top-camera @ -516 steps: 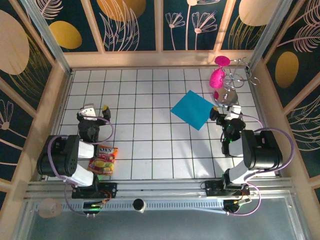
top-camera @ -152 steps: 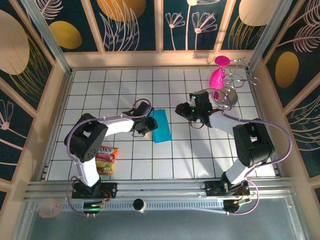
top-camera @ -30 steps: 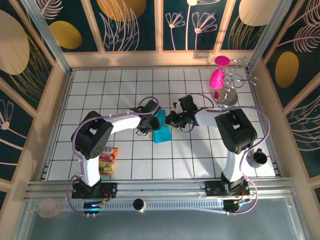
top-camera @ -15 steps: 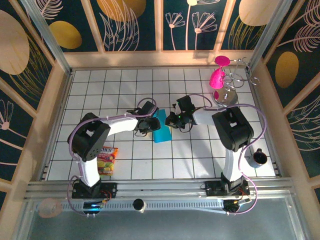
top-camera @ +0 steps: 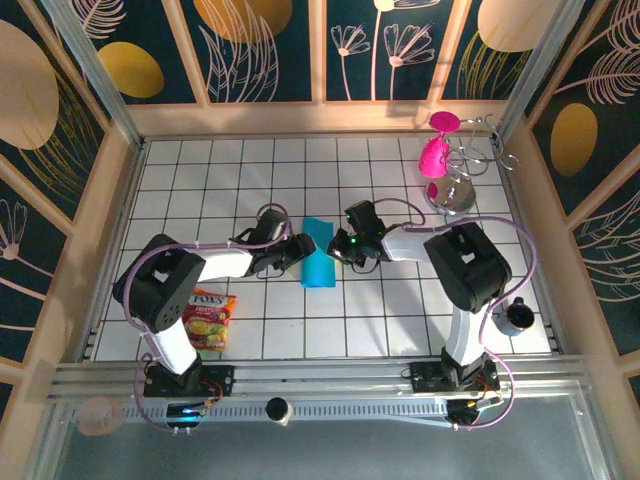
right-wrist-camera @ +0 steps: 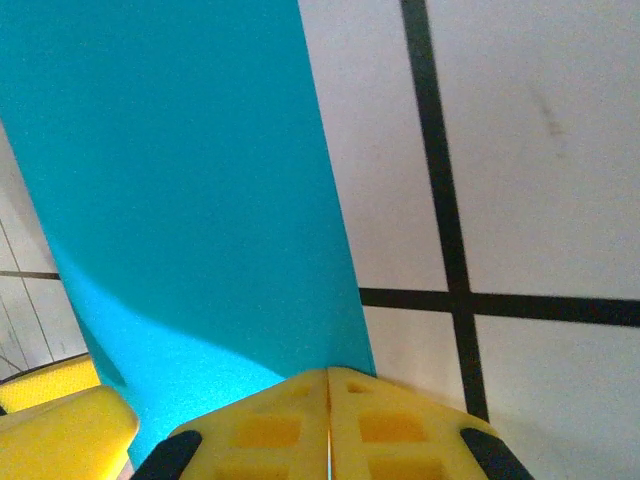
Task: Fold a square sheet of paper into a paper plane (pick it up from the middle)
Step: Rotate the square sheet of paper at the center of the table.
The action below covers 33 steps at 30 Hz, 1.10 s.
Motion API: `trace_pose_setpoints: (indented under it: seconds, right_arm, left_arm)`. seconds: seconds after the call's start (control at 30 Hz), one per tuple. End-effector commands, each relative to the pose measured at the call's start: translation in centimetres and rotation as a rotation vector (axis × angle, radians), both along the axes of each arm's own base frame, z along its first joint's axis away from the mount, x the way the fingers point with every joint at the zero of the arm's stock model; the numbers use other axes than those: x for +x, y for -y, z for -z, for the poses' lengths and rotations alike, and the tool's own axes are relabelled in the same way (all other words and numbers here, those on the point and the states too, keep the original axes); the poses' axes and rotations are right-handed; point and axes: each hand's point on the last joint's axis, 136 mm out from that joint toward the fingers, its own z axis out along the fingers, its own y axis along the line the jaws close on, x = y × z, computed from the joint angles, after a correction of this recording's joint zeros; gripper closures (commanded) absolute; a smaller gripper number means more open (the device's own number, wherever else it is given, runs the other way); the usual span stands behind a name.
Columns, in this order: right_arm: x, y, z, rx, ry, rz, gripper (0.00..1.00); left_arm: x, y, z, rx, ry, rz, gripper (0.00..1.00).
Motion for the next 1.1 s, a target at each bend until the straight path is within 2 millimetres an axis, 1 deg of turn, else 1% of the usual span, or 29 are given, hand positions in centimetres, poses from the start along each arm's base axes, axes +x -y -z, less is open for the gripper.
trace_pose_setpoints:
  seconds: [0.0,0.1,0.3,0.4,0.47,0.57,0.73,0.8,0.83,0.87,0.93,1.07]
  right_arm:
    - [-1.0,1.3,1.2,-0.053,-0.048,0.055,0.91]
    - [-1.1,0.9,1.3,-0.032,-0.057,0.047,0.91]
    - [-1.0,0.8,1.2,-0.02,-0.058,0.045,0.91]
    - [-0.8,0.7,0.7,-0.005,-0.048,0.039,0.9]
    - [-0.5,0.5,0.2,0.01,-0.029,0.031,0.89]
    - [0.3,0.3,-1.4,0.043,0.016,0.016,0.87]
    - [1.8,0.1,-5.3,0.139,0.116,0.002,0.83]
    - [1.9,0.2,-6.4,0.16,0.149,0.002,0.81]
    - [1.9,0.3,-6.8,0.16,0.164,0.005,0.8]
    - [2.7,1.5,-7.0,0.152,0.176,0.038,0.8]
    - [3.0,2.4,-6.8,0.127,0.18,0.058,0.8]
    - [3.1,3.2,-6.3,0.105,0.176,0.071,0.8]
  left_arm:
    - [-1.8,-0.1,4.7,0.068,-0.07,0.059,0.47]
    - [-2.1,-0.2,5.2,0.095,-0.081,0.088,0.49]
    - [-2.4,0.1,5.7,0.105,-0.095,0.128,0.5]
    - [-2.5,-0.4,6.4,0.145,-0.118,0.124,0.53]
    - [-2.6,-1.1,7.1,0.186,-0.136,0.11,0.55]
    - [-2.8,-1.6,7.7,0.217,-0.152,0.103,0.57]
    - [-2.7,-1.8,8.1,0.236,-0.153,0.113,0.58]
    - [-2.8,-1.9,8.3,0.245,-0.155,0.116,0.58]
    - [-2.8,-2.0,8.3,0.251,-0.157,0.115,0.58]
    - [-2.8,-2.0,8.4,0.252,-0.158,0.116,0.59]
    - [-2.9,-2.1,8.5,0.258,-0.16,0.116,0.59]
    - [-2.8,-2.2,8.6,0.265,-0.162,0.112,0.6]
